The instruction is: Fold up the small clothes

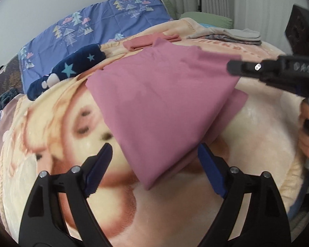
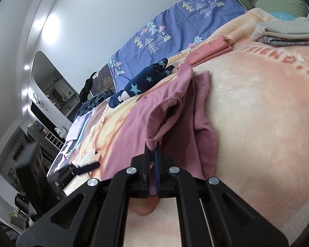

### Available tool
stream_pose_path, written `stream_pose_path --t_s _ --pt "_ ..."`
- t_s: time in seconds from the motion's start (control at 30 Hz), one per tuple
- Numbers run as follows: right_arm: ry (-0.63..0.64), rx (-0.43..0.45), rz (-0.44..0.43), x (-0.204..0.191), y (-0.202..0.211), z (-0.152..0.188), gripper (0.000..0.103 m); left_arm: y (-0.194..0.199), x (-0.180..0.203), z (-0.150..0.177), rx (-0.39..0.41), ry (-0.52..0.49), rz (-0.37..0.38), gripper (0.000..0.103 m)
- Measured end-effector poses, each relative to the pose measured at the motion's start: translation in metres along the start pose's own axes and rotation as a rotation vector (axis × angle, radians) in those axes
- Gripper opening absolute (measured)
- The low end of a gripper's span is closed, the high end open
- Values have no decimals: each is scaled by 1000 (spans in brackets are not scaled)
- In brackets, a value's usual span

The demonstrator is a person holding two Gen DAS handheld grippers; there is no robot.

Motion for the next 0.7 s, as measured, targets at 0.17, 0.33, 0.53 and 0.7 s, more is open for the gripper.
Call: stream_pose_path --t_s 0.17,0.33,0.53,0.7 --pt "-55 57 -51 -11 15 -14 3 -6 -35 11 -15 45 -161 86" --pt "-51 8 28 5 13 -8 3 -2 -58 30 -39 138 -152 88" --pt "-95 -103 110 39 -3 25 3 5 -48 34 -47 113 -119 79" --pt "-28 -49 87 21 10 11 3 29 -15 30 -37 105 123 15"
Point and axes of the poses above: each gripper's, at about its wrist camera, not at the fingertips, and y roughly against the way its jaws point, x to its right, z to its underside, the point moved 10 cm from there along -y, roughly the way its jaws point, and after that the axes turned 4 degrees about -y, right-handed, at the moved point
